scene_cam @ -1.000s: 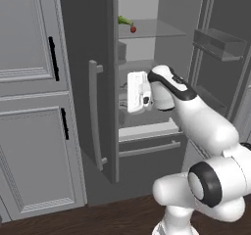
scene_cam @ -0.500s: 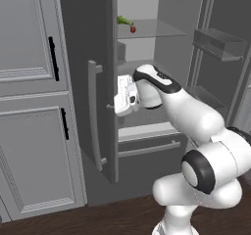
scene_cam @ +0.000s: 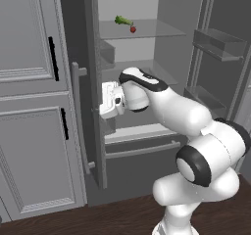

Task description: Take the strawberry from the fridge and place it on top of the pancake, located on the dining counter.

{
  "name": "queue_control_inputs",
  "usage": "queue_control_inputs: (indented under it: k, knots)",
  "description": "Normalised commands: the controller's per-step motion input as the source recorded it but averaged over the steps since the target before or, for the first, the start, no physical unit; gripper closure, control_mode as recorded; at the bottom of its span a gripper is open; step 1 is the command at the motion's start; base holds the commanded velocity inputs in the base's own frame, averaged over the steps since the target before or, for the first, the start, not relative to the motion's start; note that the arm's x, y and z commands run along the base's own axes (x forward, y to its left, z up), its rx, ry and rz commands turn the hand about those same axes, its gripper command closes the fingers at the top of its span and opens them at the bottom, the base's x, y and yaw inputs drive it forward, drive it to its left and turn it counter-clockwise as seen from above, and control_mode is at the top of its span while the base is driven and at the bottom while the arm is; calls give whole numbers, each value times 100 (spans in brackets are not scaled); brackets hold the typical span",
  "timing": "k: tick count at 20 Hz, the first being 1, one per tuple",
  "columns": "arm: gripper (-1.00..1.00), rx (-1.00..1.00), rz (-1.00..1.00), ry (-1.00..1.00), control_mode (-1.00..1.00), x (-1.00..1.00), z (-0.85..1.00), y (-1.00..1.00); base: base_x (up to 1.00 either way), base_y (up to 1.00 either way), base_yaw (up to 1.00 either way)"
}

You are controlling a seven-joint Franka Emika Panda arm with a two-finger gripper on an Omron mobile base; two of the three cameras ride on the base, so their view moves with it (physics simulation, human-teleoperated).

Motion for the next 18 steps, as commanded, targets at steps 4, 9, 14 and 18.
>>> queue_control_inputs:
  k: [4, 9, 14, 18]
  knots:
    - [-100, 5, 2, 10, -100, -6, -6, 59, 0, 0, 0]
    - [-100, 0, 3, 5, -100, -1, -8, 48, 0, 0, 0]
    - [-100, 0, 0, 7, -100, 0, -1, 7, 0, 0, 0]
    - [-100, 9, -13, 0, -100, 0, 0, -69, 0, 0, 0]
